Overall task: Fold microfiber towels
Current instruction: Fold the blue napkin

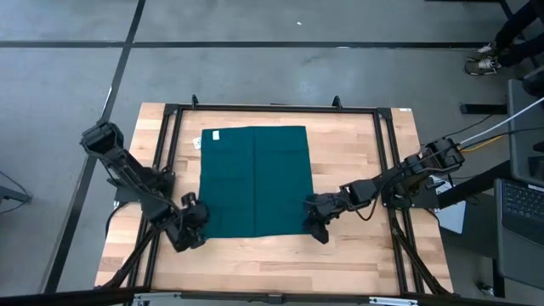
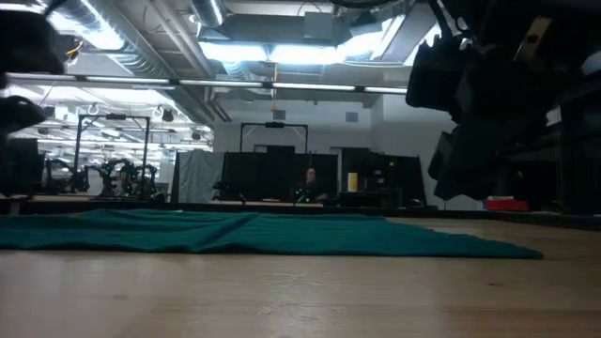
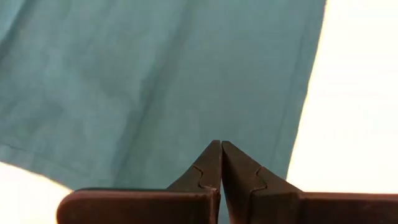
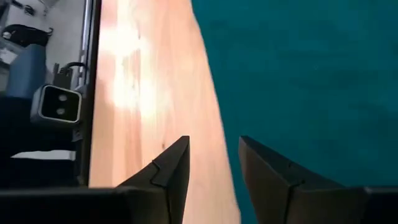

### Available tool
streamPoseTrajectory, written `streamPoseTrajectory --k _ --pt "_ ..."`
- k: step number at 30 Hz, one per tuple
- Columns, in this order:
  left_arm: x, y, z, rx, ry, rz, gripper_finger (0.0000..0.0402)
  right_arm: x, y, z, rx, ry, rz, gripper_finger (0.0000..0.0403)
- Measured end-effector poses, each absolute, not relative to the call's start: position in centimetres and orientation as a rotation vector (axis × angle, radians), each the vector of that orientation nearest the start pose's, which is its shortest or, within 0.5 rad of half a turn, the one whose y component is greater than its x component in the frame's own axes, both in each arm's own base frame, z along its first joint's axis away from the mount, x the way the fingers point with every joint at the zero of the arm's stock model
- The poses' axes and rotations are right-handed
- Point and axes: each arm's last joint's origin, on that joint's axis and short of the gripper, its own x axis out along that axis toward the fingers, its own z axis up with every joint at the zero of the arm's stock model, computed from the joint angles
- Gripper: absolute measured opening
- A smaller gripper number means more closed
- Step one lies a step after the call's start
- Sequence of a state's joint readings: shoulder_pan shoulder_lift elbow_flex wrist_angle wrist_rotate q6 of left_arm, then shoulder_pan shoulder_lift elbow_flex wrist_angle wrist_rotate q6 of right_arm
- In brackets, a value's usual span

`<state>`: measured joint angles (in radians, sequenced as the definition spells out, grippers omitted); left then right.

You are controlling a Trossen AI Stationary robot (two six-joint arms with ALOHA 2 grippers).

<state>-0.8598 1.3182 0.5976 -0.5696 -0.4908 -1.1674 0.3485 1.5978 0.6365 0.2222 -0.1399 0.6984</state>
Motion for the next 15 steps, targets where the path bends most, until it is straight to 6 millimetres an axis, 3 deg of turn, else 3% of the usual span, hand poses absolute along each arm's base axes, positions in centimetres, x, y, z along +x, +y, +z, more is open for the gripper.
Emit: streamPoseTrajectory --k 6,11,15 --pt "14.4 -14.5 15.3 -0.344 0.962 0.341 0.0006 27.3 9.1 13.6 0.578 0.849 0.139 0.013" --pt "16.3 -15.5 16.1 -0.463 0.82 0.246 0.0004 27.8 8.1 13.8 0.604 0.815 0.109 0.0135" --pt "17.5 -15.9 15.1 -0.509 0.877 0.202 0.0003 27.9 7.7 13.8 0.612 0.81 0.094 0.0142"
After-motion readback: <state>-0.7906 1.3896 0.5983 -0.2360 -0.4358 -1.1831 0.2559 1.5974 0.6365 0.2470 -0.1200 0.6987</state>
